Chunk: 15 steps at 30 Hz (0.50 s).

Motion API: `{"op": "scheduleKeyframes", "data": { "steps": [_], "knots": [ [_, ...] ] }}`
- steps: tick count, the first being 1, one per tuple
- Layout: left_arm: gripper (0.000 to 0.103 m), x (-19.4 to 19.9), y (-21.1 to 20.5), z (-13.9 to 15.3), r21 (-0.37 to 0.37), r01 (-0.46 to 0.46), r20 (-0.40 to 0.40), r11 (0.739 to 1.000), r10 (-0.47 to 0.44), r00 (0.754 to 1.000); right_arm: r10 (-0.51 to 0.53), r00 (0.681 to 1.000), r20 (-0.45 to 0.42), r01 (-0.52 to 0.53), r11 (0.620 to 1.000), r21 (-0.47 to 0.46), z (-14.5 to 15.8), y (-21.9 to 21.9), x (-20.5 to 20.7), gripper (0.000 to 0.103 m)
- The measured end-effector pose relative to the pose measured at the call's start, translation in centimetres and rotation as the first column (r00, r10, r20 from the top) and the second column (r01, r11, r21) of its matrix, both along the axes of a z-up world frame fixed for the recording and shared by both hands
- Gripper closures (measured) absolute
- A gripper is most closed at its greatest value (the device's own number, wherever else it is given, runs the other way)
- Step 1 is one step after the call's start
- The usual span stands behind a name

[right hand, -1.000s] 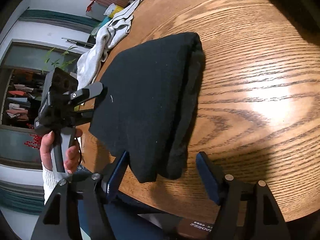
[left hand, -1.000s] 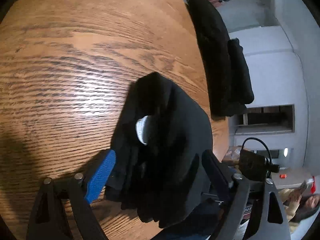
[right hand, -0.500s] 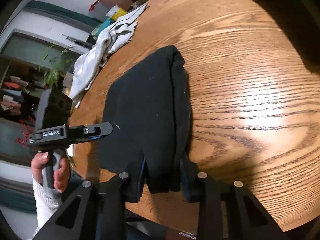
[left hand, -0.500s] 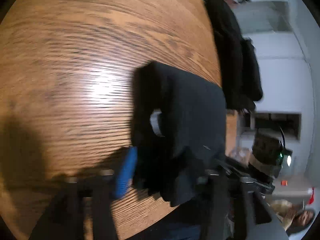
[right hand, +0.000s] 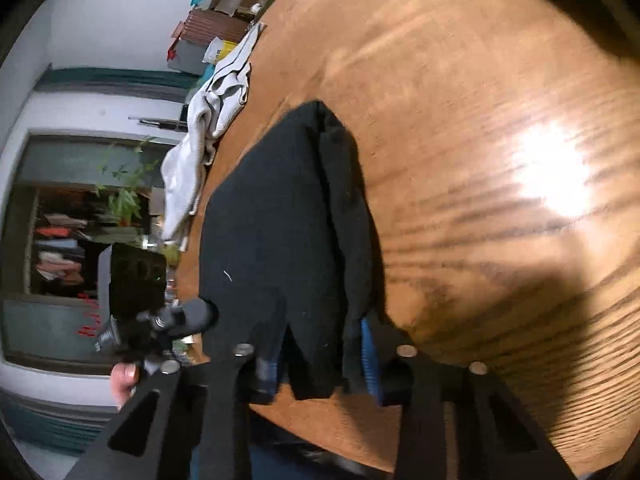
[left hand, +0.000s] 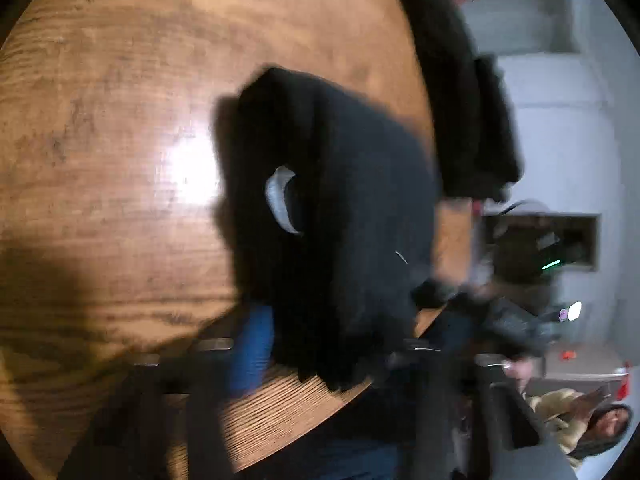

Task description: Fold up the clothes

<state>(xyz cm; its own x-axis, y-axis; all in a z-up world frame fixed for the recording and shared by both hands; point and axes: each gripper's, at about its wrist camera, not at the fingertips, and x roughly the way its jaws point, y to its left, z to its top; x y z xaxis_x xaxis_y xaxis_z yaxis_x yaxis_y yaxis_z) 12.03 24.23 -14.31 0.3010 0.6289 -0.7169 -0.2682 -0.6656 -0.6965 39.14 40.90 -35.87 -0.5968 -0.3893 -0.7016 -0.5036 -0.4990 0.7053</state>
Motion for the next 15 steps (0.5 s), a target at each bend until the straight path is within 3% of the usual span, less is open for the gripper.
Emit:
{"op": "scheduleKeyframes", "data": {
  "steps": [2, 4, 6, 9, 10, 12, 14, 15],
  "knots": [
    [0.059, 0.2, 0.1, 0.2, -0.012, 0.014, 0.01, 1.0, -0.014, 1.0, 0.026, 0.999, 0.021, -0.028, 0.997, 0.071, 1.0, -0.3, -0.4, 0.064],
    [0.042, 0.3, -0.4, 0.0, -0.015, -0.006, 0.056, 1.0, 0.007, 0.998, 0.048, 0.998, 0.032, -0.05, 0.997, 0.067, 1.5, -0.7, 0.0, 0.044],
    [0.025, 0.7, -0.2, 0.4, -0.028, -0.026, 0.051, 0.999, 0.027, 0.998, 0.042, 0.999, 0.012, -0.043, 0.999, 0.032, 1.8, -0.8, 1.2, 0.021],
    [0.022, 1.6, 0.5, 0.9, -0.022, -0.029, 0.03, 0.999, 0.03, 0.999, -0.013, 1.0, 0.007, 0.014, 0.999, -0.041, 0.9, -0.8, 2.4, 0.019],
    [0.025, 1.7, 0.9, 0.8, -0.009, -0.016, 0.029, 1.0, 0.016, 0.999, -0.032, 0.999, 0.012, 0.033, 0.997, -0.07, 0.3, -0.8, 2.6, 0.019],
    [0.061, 2.5, 1.8, 0.4, -0.008, 0.021, 0.026, 1.0, -0.021, 0.999, -0.087, 0.996, -0.002, 0.086, 0.987, -0.137, -0.7, -0.9, 2.7, 0.021],
    [0.068, 3.4, 3.2, 0.1, -0.036, 0.056, -0.001, 0.998, -0.056, 0.998, -0.134, 0.991, 0.01, 0.133, 0.974, -0.183, -1.1, -1.3, 2.7, 0.022],
    [0.069, 3.7, 3.7, 0.1, -0.04, 0.083, -0.004, 0.996, -0.083, 0.997, -0.157, 0.987, 0.017, 0.157, 0.966, -0.206, -1.4, -1.4, 2.6, 0.034]
  ]
}}
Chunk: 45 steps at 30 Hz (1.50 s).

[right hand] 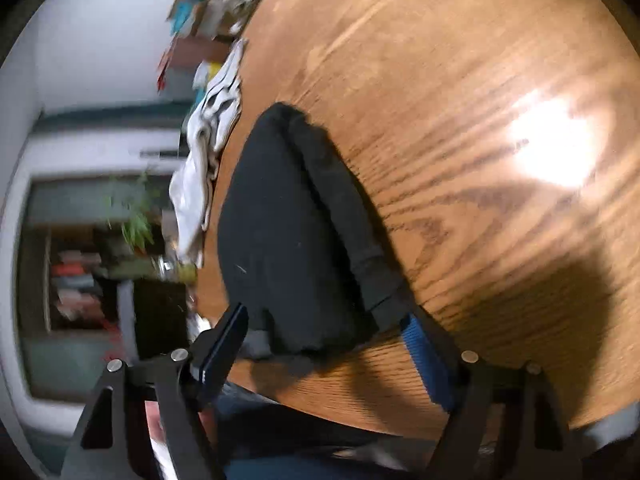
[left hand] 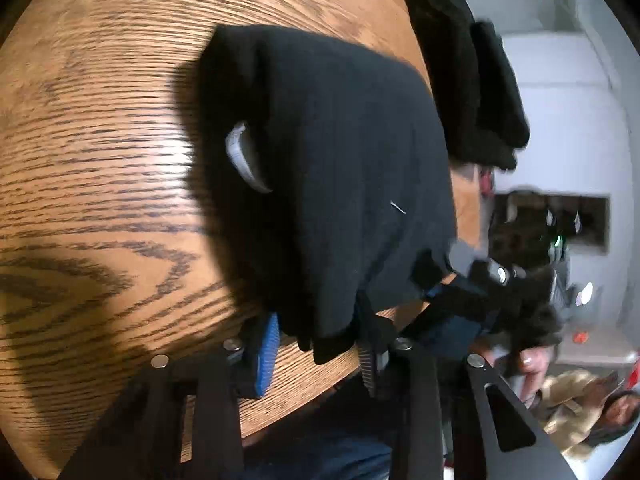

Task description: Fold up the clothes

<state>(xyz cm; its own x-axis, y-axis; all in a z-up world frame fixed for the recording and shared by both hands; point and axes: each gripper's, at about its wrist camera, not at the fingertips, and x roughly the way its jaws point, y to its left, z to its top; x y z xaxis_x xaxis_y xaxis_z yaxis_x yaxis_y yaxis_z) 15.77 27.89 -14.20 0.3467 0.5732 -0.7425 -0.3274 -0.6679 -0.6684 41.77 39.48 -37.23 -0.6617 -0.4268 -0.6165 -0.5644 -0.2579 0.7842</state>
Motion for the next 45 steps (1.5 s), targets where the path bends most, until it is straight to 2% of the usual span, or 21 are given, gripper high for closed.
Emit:
{"op": "scheduleKeyframes", "data": {
  "steps": [2, 4, 6, 9, 13, 14, 17, 20, 22, 24, 26, 29, 31, 32, 35, 36, 37, 40, 42, 43, 45],
  "knots": [
    [0.068, 0.6, 0.9, 0.0, -0.005, 0.052, -0.002, 0.999, -0.052, 0.999, 0.027, 0.999, 0.031, -0.028, 0.999, 0.016, -0.2, 0.0, -0.8, 0.066],
    [0.064, 1.3, 1.5, -0.3, 0.006, 0.1, 0.031, 0.995, -0.1, 0.995, 0.06, 0.998, 0.014, -0.061, 0.995, 0.083, 0.1, 0.6, -1.6, 0.071],
    [0.061, 2.5, 1.2, -0.5, -0.023, 0.19, 0.055, 0.982, -0.188, 0.981, 0.059, 0.998, 0.014, -0.06, 0.994, 0.096, 0.4, 1.1, -1.3, 0.061],
    [0.058, 2.8, 0.4, 0.8, -0.002, 0.232, 0.038, 0.973, -0.232, 0.972, 0.045, 0.999, 0.031, -0.049, 0.991, 0.121, 1.3, 0.7, -0.1, 0.024],
    [0.031, 0.4, -1.0, 3.4, 0.066, 0.146, -0.037, 0.987, -0.143, 0.989, 0.07, 0.998, -0.003, -0.069, 0.985, 0.156, 2.2, -0.3, 0.8, 0.024],
    [0.026, -0.7, -1.7, 3.9, 0.074, 0.095, -0.06, 0.993, -0.091, 0.994, 0.068, 0.998, -0.012, -0.065, 0.986, 0.156, 2.1, -0.2, 0.7, 0.028],
    [0.026, -4.8, -4.8, 5.1, 0.077, -0.044, -0.142, 0.996, 0.055, 0.988, 0.092, 0.996, -0.013, -0.089, 0.982, 0.17, 1.7, 0.4, 0.1, 0.079],
    [0.024, -8.6, -7.2, 5.5, 0.031, -0.145, -0.261, 0.989, 0.148, 0.954, 0.11, 0.994, 0.009, -0.109, 0.973, 0.202, 2.0, 0.8, 0.4, 0.086],
    [0.024, -9.3, -6.3, 4.3, -0.001, -0.14, -0.261, 0.99, 0.135, 0.956, 0.097, 0.995, 0.02, -0.099, 0.968, 0.233, 2.6, 1.0, 0.6, 0.081],
    [0.024, -9.4, -5.3, 2.5, -0.02, -0.103, -0.206, 0.994, 0.097, 0.974, 0.066, 0.998, 0.014, -0.068, 0.977, 0.202, 2.7, 1.1, 1.2, 0.036],
    [0.023, -9.5, -4.2, 0.6, -0.037, -0.066, -0.15, 0.997, 0.06, 0.987, 0.045, 0.999, 0.002, -0.045, 0.987, 0.157, 2.7, 1.0, 1.8, 0.021],
    [0.023, -7.0, -1.8, -0.5, 0.009, 0.017, -0.083, 1.0, -0.016, 0.996, 0.063, 0.998, 0.007, -0.063, 0.992, 0.11, 1.8, 0.4, 1.2, 0.022],
    [0.023, -5.3, -1.5, -0.9, 0.007, 0.05, -0.071, 0.999, -0.05, 0.996, 0.067, 0.997, 0.036, -0.07, 0.992, 0.108, 0.9, 0.4, 0.6, 0.044],
    [0.025, -4.5, -1.4, -1.1, -0.005, 0.063, -0.076, 0.998, -0.064, 0.995, 0.067, 0.997, 0.042, -0.071, 0.991, 0.11, 0.6, 0.7, 0.3, 0.065],
    [0.047, -1.5, -0.5, -2.1, -0.02, 0.145, -0.029, 0.989, -0.146, 0.989, 0.024, 0.999, 0.039, -0.032, 0.976, 0.214, 1.1, 2.6, -0.3, 0.076],
    [0.047, -0.4, -0.3, -2.4, -0.015, 0.177, -0.015, 0.984, -0.177, 0.984, 0.009, 0.999, 0.037, -0.019, 0.964, 0.266, 1.7, 3.5, -0.6, 0.076],
    [0.048, 0.7, -0.1, -2.8, -0.01, 0.209, -0.001, 0.978, -0.209, 0.978, 0.0, 0.999, 0.034, -0.01, 0.955, 0.298, 2.2, 4.4, -0.9, 0.073],
    [0.045, 1.9, -0.3, -3.4, -0.027, 0.23, 0.02, 0.973, -0.229, 0.973, 0.024, 0.999, 0.047, -0.035, 0.971, 0.237, 2.4, 5.3, -0.8, 0.04],
    [0.032, 1.4, -1.4, -3.3, -0.029, 0.174, 0.023, 0.984, -0.173, 0.985, 0.062, 0.997, 0.034, -0.068, 0.969, 0.236, 2.8, 4.6, -0.1, 0.021],
    [0.024, 0.9, -2.0, -3.2, -0.026, 0.128, 0.008, 0.991, -0.128, 0.992, 0.081, 0.996, 0.04, -0.089, 0.966, 0.244, 3.0, 4.2, 0.1, 0.02],
    [0.023, -0.2, -2.5, -2.9, -0.022, 0.034, -0.017, 0.999, -0.034, 0.999, 0.112, 0.992, 0.055, -0.122, 0.967, 0.225, 2.6, 3.3, 0.8, 0.02]
  ]
}}
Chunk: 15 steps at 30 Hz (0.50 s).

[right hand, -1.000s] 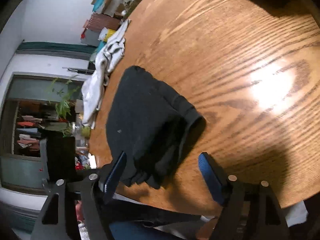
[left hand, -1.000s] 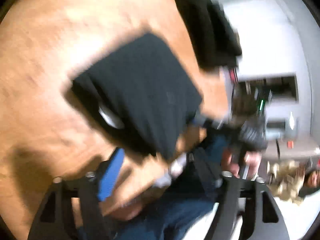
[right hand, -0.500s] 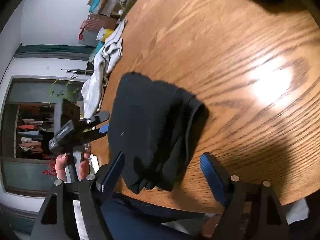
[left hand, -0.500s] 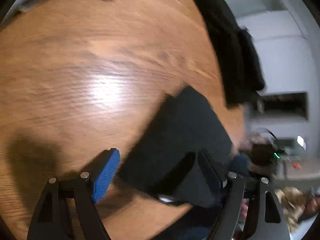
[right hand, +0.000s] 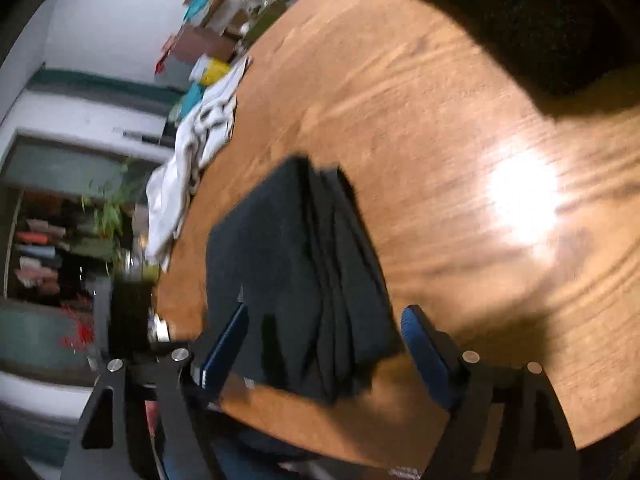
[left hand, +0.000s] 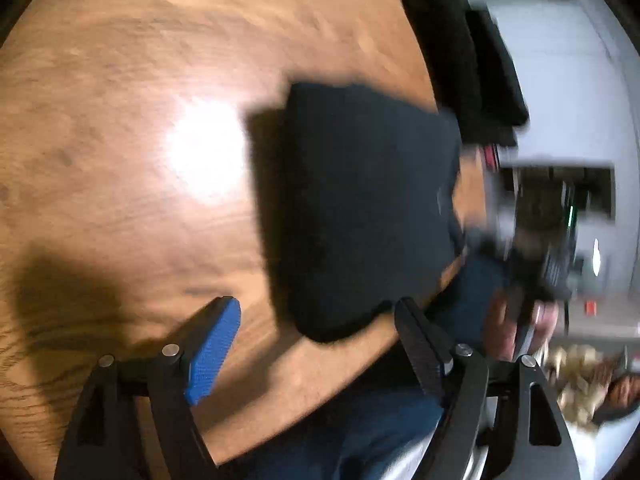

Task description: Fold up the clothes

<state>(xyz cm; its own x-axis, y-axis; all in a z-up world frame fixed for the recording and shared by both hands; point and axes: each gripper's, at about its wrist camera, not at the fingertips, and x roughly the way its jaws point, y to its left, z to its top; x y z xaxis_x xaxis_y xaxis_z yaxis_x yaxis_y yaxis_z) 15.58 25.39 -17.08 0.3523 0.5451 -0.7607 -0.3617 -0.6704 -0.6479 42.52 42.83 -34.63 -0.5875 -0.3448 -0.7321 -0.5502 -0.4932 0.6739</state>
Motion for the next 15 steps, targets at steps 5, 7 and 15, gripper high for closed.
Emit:
{"op": "scheduleKeyframes", "data": {
  "steps": [5, 7, 15],
  "knots": [
    [0.025, -0.5, 0.5, -0.7, 0.041, -0.087, 0.036, 0.995, 0.086, 0.996, 0.001, 1.0, -0.001, -0.001, 1.0, -0.013, -1.3, -0.8, -0.5, 0.068],
    [0.051, 0.7, 1.5, -1.1, 0.049, -0.014, 0.036, 0.999, 0.012, 0.999, -0.001, 1.0, -0.015, 0.001, 1.0, -0.007, -1.1, -0.8, -0.5, 0.079],
    [0.019, 0.2, 1.9, -1.7, 0.035, -0.045, 0.053, 0.998, 0.043, 0.998, 0.02, 0.999, -0.026, -0.021, 0.999, -0.026, 0.4, -0.4, 0.8, 0.021]
  ]
}}
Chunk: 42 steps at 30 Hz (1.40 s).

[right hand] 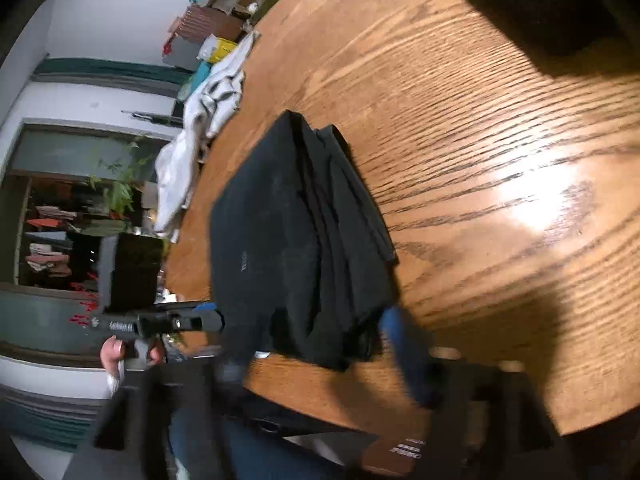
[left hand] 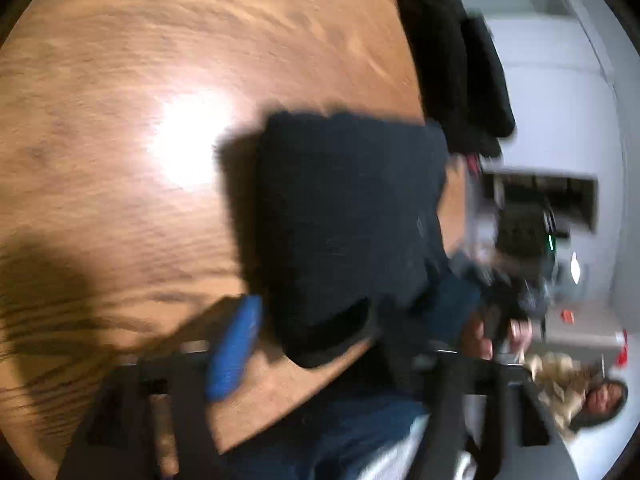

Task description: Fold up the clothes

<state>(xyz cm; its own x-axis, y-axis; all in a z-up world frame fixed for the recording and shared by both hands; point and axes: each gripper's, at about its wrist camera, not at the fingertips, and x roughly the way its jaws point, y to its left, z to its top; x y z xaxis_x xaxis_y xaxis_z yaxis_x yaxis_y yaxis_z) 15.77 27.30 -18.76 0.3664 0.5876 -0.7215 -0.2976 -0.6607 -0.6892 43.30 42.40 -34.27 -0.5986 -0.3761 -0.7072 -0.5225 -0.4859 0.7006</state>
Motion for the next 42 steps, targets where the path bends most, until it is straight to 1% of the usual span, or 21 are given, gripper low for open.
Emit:
{"op": "scheduleKeyframes", "data": {
  "steps": [2, 5, 6, 8, 9, 11, 13, 14, 17, 20, 22, 23, 26, 29, 31, 32, 33, 35, 37, 40, 42],
  "knots": [
    [0.019, -0.1, -0.2, -0.2, -0.021, -0.031, -0.006, 0.999, 0.031, 1.0, -0.043, 0.999, 0.001, 0.043, 0.998, 0.049, 0.4, 0.4, 0.1, 0.021],
    [0.019, 1.8, 1.4, -0.9, -0.025, 0.05, 0.04, 0.998, -0.049, 0.998, -0.101, 0.995, 0.02, 0.099, 0.991, 0.095, 0.2, 0.8, -0.2, 0.024],
    [0.019, 2.5, 1.9, -0.9, -0.02, 0.075, 0.036, 0.997, -0.074, 0.997, -0.092, 0.995, 0.03, 0.088, 0.991, 0.098, -0.1, 0.7, -0.5, 0.047],
    [0.021, 3.3, 2.3, -0.6, 0.01, 0.021, -0.016, 1.0, -0.021, 1.0, -0.052, 0.998, 0.02, 0.05, 0.996, 0.078, -0.3, -0.1, -0.9, 0.076],
    [0.021, 3.6, 2.4, -0.5, 0.019, -0.02, -0.047, 1.0, 0.021, 0.999, -0.032, 0.999, 0.011, 0.031, 0.997, 0.066, -0.3, -0.5, -1.1, 0.084],
    [0.035, 4.3, 2.8, -0.6, -0.032, -0.043, -0.116, 0.999, 0.039, 0.992, 0.011, 1.0, 0.017, -0.012, 0.998, 0.062, -0.2, -1.3, -1.4, 0.086],
    [0.035, 5.0, 3.3, -0.4, -0.056, -0.005, -0.161, 0.998, -0.004, 0.987, 0.054, 0.998, 0.029, -0.056, 0.997, 0.061, 0.0, -2.1, -1.8, 0.084],
    [0.034, 4.9, 3.3, -0.7, -0.05, 0.013, -0.138, 0.999, -0.02, 0.99, 0.069, 0.997, 0.039, -0.071, 0.996, 0.047, 0.1, -2.1, -1.7, 0.076],
    [0.024, 3.6, 2.3, -1.3, -0.041, -0.046, -0.072, 0.998, 0.043, 0.996, 0.086, 0.993, 0.077, -0.086, 0.996, -0.003, 0.1, -1.6, -1.0, 0.029],
    [0.023, 2.5, 1.3, -1.9, -0.057, -0.134, -0.065, 0.989, 0.13, 0.989, 0.033, 0.996, 0.088, -0.034, 0.999, 0.013, 0.2, -1.2, 0.1, 0.023],
    [0.022, 2.6, 1.6, -2.8, -0.044, -0.131, 0.0, 0.99, 0.131, 0.991, -0.012, 0.997, 0.071, 0.011, 1.0, 0.016, 0.0, -0.8, 0.7, 0.031],
    [0.022, 2.8, 2.0, -3.1, -0.036, -0.128, 0.028, 0.991, 0.129, 0.991, -0.042, 0.998, 0.056, 0.041, 0.999, 0.028, -0.1, -0.4, 0.8, 0.051],
    [0.022, 5.6, 4.2, -3.0, -0.008, -0.094, 0.035, 0.996, 0.094, 0.995, -0.057, 0.998, 0.012, 0.057, 0.998, 0.016, -0.6, -0.4, 0.5, 0.084],
    [0.022, 7.7, 5.6, -2.5, -0.041, 0.009, -0.077, 0.999, -0.012, 0.997, 0.0, 1.0, 0.027, -0.001, 1.0, 0.023, -0.8, -1.5, -0.4, 0.086],
    [0.022, 9.0, 6.7, -2.8, -0.074, 0.14, -0.092, 0.987, -0.147, 0.985, 0.017, 0.999, 0.033, -0.017, 1.0, 0.009, -0.7, -1.5, -0.7, 0.083],
    [0.022, 9.0, 6.7, -2.9, -0.077, 0.171, -0.057, 0.982, -0.175, 0.983, 0.015, 0.999, 0.042, -0.015, 1.0, 0.002, -0.6, -1.5, -0.5, 0.074],
    [0.022, 8.5, 6.2, -2.7, -0.072, 0.159, -0.033, 0.985, -0.162, 0.986, 0.007, 0.999, 0.054, -0.007, 1.0, -0.005, -0.6, -1.4, 0.0, 0.042],
    [0.022, 7.4, 5.1, -2.2, -0.068, 0.13, -0.005, 0.989, -0.13, 0.991, -0.009, 0.997, 0.078, 0.01, 1.0, -0.019, -0.4, -1.3, 0.8, 0.02],
    [0.022, 5.5, 3.9, -0.1, -0.093, 0.052, -0.165, 0.994, -0.067, 0.984, -0.024, 0.995, 0.102, 0.027, 0.999, -0.032, -0.3, -1.3, 1.6, 0.018],
    [0.02, 3.2, 4.1, 1.7, -0.159, -0.026, -0.388, 0.987, -0.038, 0.921, -0.03, 0.995, 0.095, 0.037, 0.996, -0.076, -0.8, -2.4, 2.0, 0.012],
    [0.02, 0.5, 4.8, 0.4, -0.182, -0.042, -0.405, 0.982, -0.036, 0.913, -0.019, 0.996, 0.091, 0.028, 0.995, -0.091, -1.2, -3.1, 1.4, 0.012]
  ]
}}
